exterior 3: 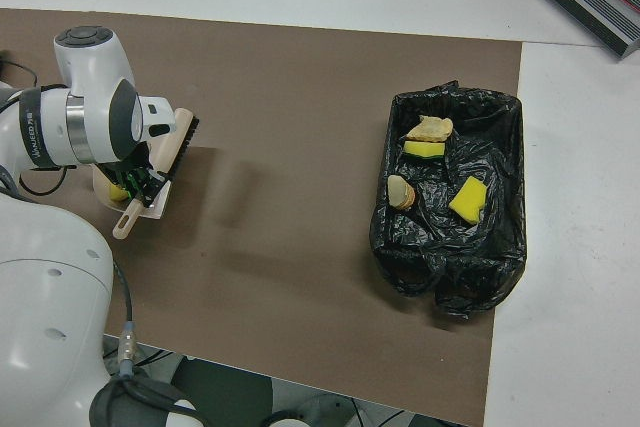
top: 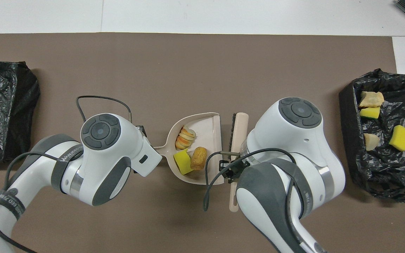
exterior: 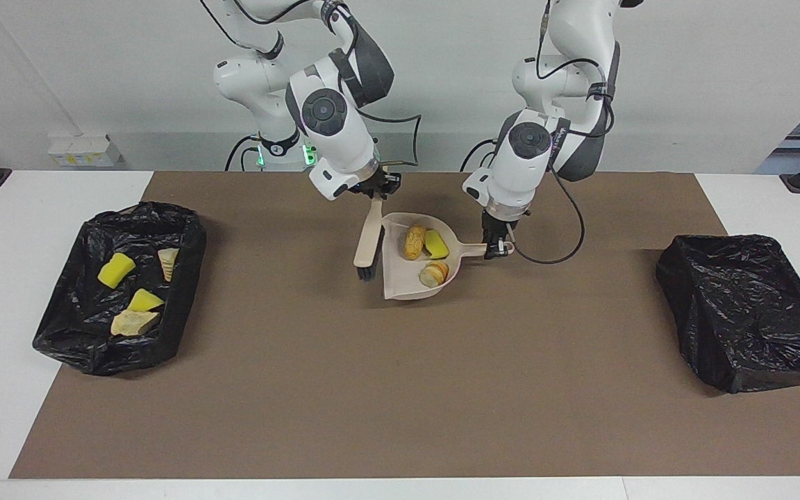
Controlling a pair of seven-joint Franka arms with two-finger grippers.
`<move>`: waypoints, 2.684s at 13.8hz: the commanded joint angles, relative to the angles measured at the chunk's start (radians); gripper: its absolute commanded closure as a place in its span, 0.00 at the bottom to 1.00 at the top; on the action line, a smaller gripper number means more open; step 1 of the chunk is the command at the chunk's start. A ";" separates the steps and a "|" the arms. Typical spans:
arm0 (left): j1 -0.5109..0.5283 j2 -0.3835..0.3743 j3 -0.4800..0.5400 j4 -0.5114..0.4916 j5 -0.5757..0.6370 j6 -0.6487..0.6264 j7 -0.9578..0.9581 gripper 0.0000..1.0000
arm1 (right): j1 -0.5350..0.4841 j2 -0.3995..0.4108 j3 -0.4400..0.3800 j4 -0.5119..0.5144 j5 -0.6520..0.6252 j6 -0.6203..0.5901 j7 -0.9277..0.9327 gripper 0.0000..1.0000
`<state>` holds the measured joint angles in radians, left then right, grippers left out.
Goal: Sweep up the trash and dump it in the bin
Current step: 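Carry the loaded dustpan to the other black bag with the left gripper, then tilt the dustpan over the bag while the right gripper sets down the brush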
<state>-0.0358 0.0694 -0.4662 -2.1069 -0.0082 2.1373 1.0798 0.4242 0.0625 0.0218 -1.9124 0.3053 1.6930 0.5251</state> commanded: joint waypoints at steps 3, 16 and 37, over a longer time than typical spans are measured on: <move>0.074 -0.040 0.006 0.073 -0.038 -0.117 0.087 1.00 | -0.108 -0.013 0.015 -0.010 -0.065 -0.053 -0.033 1.00; 0.364 0.196 0.014 0.589 0.123 -0.509 0.204 1.00 | 0.229 -0.052 0.026 -0.286 0.060 0.053 0.153 1.00; 0.640 0.246 0.142 0.643 0.073 -0.482 0.418 1.00 | 0.260 -0.164 0.015 -0.308 0.003 0.130 0.142 0.00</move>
<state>0.5407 0.2755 -0.3166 -1.4974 0.1410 1.6572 1.4223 0.7586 -0.0976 0.0349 -2.3092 0.3571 1.9112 0.6672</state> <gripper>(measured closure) 0.683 0.000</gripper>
